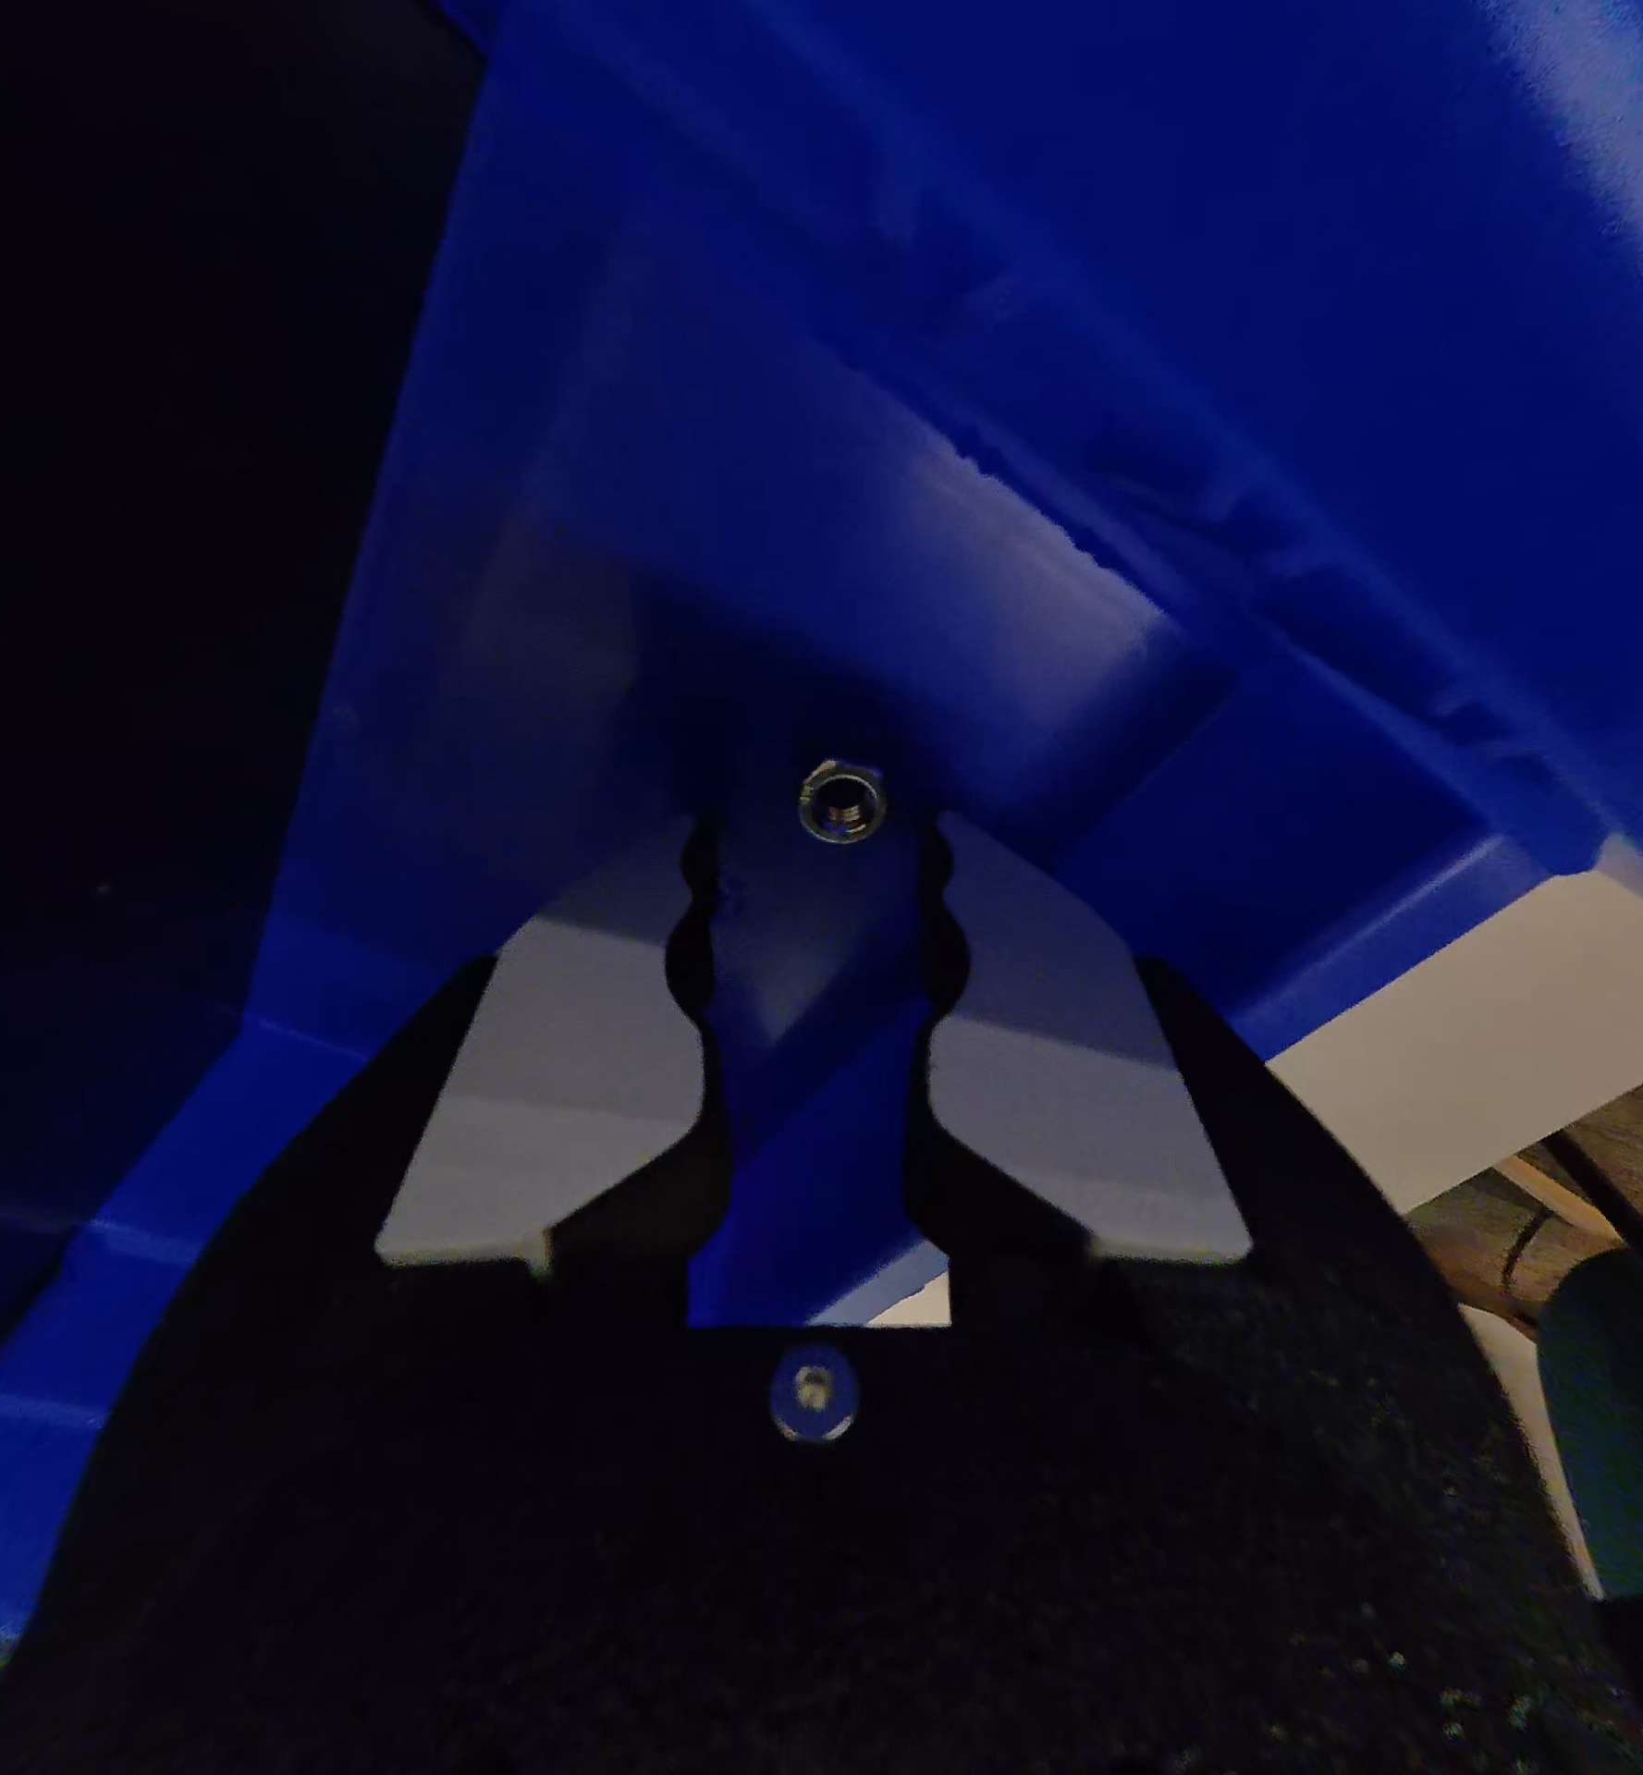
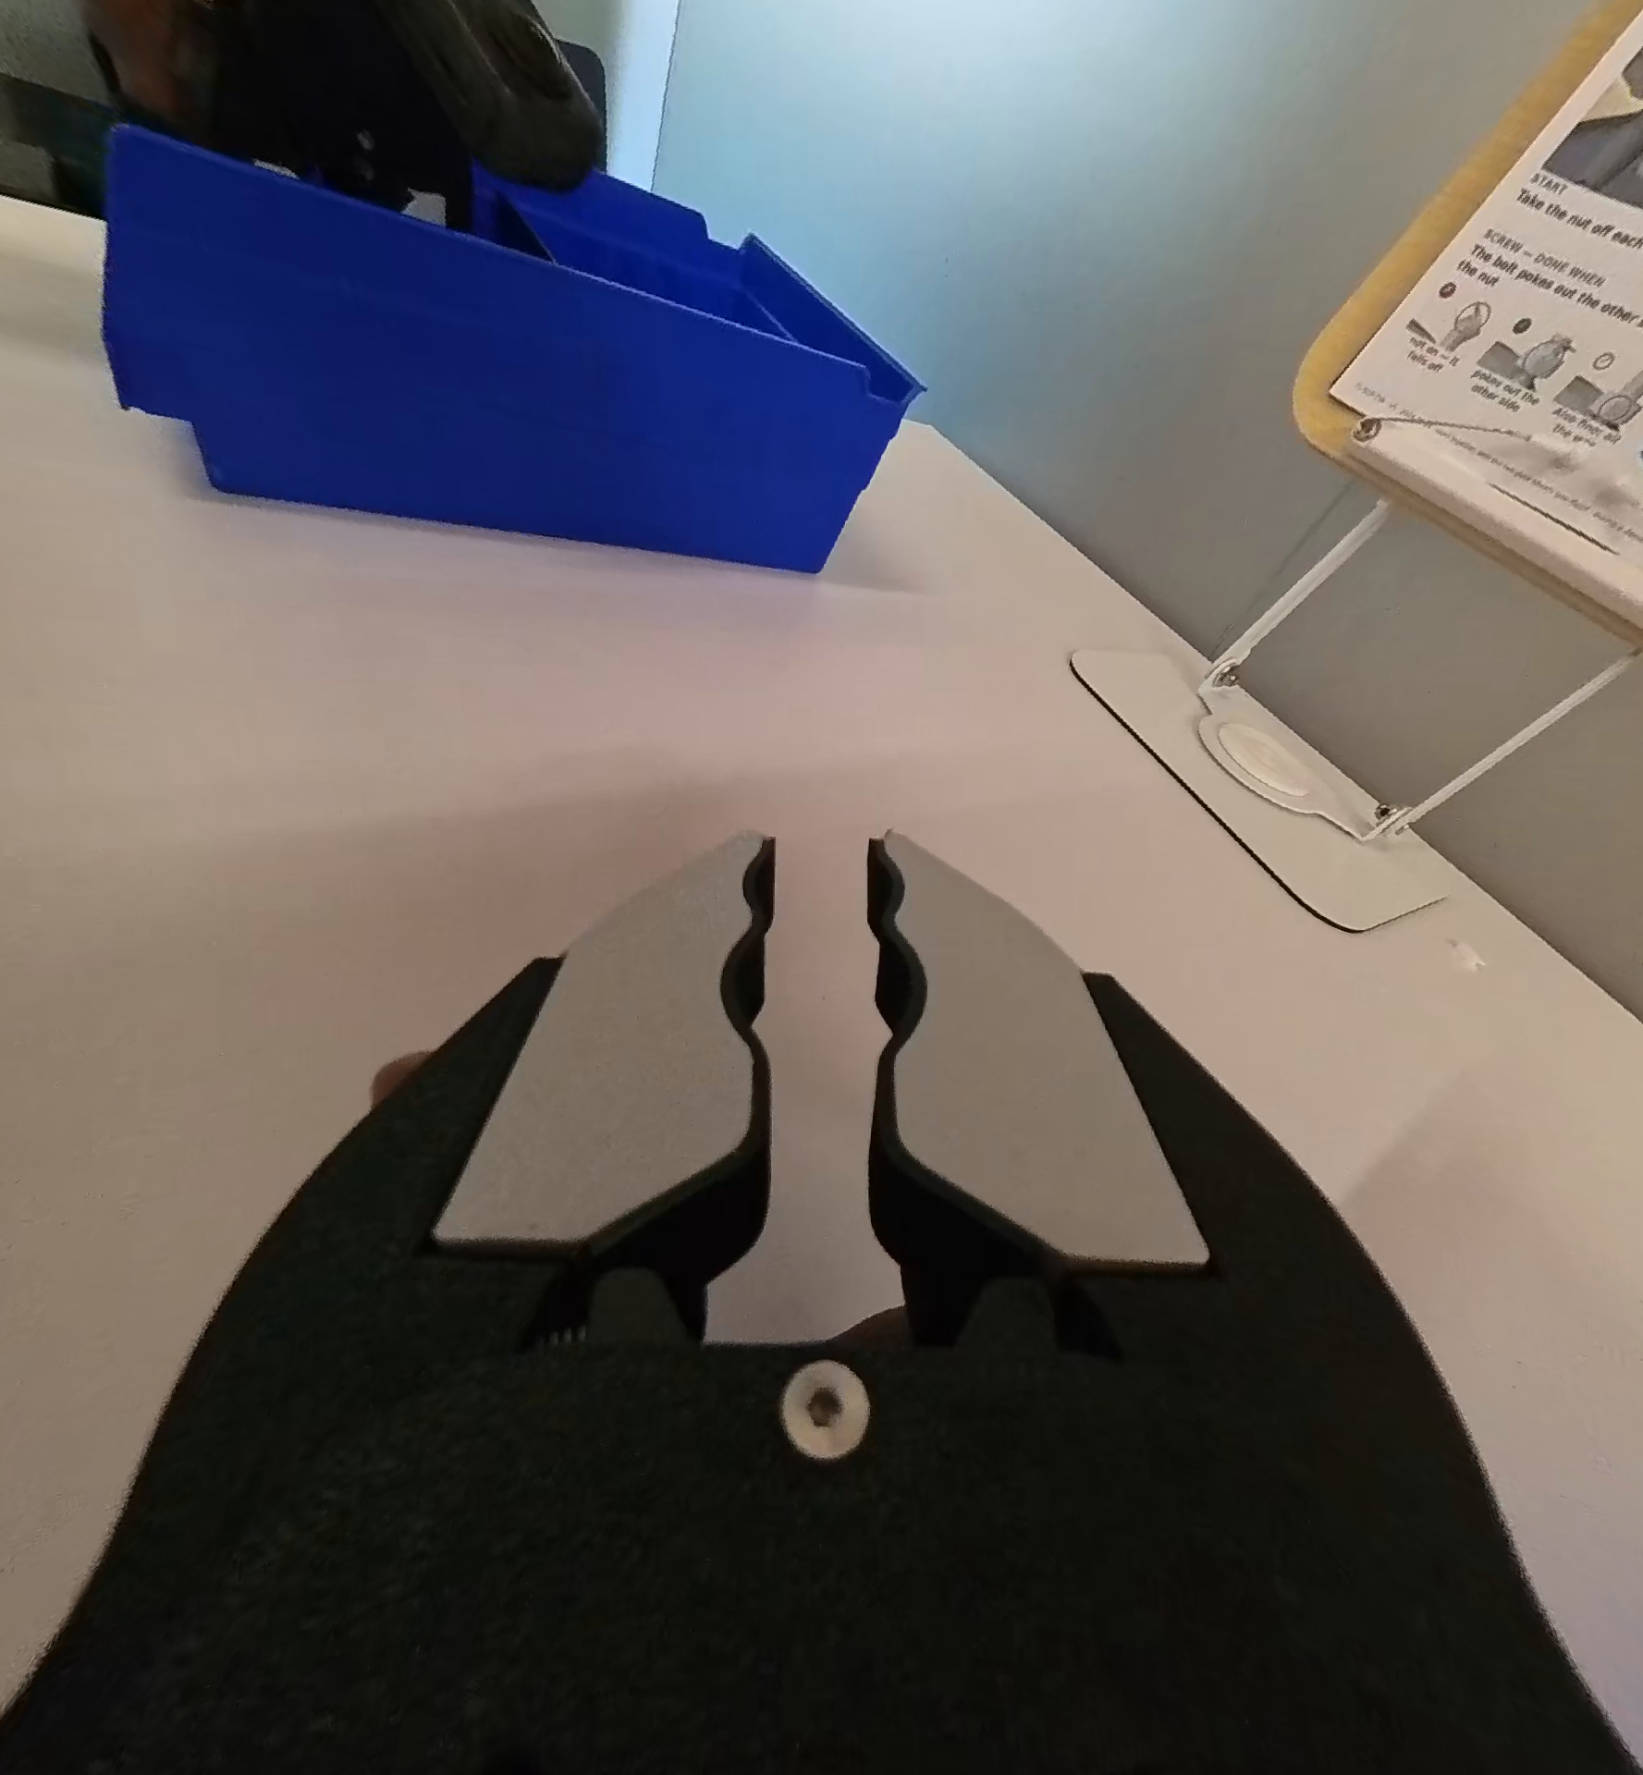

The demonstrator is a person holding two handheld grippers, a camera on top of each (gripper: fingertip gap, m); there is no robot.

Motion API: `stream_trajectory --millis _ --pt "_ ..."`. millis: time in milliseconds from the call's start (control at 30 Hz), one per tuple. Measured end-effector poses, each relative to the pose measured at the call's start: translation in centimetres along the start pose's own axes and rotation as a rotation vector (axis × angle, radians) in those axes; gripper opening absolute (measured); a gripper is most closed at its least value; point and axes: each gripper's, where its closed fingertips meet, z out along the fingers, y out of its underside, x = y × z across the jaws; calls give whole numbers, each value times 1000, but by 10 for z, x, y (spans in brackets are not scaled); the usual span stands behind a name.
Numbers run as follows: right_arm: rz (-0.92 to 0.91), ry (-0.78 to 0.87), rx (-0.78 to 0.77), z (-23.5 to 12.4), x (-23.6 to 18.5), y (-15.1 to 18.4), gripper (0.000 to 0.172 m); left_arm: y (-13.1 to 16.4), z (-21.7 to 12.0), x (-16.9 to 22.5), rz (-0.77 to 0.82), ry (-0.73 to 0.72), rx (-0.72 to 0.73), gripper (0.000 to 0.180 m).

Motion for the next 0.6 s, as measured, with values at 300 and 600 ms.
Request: stream_trajectory --millis 300,600 --pt "-27 2 -1 2 -3 3 17 -3 0 8 28 18 12 16" --pt "-68 24 11 0 -6 0 17 -6 -35 -6 -96 -52 236 15"
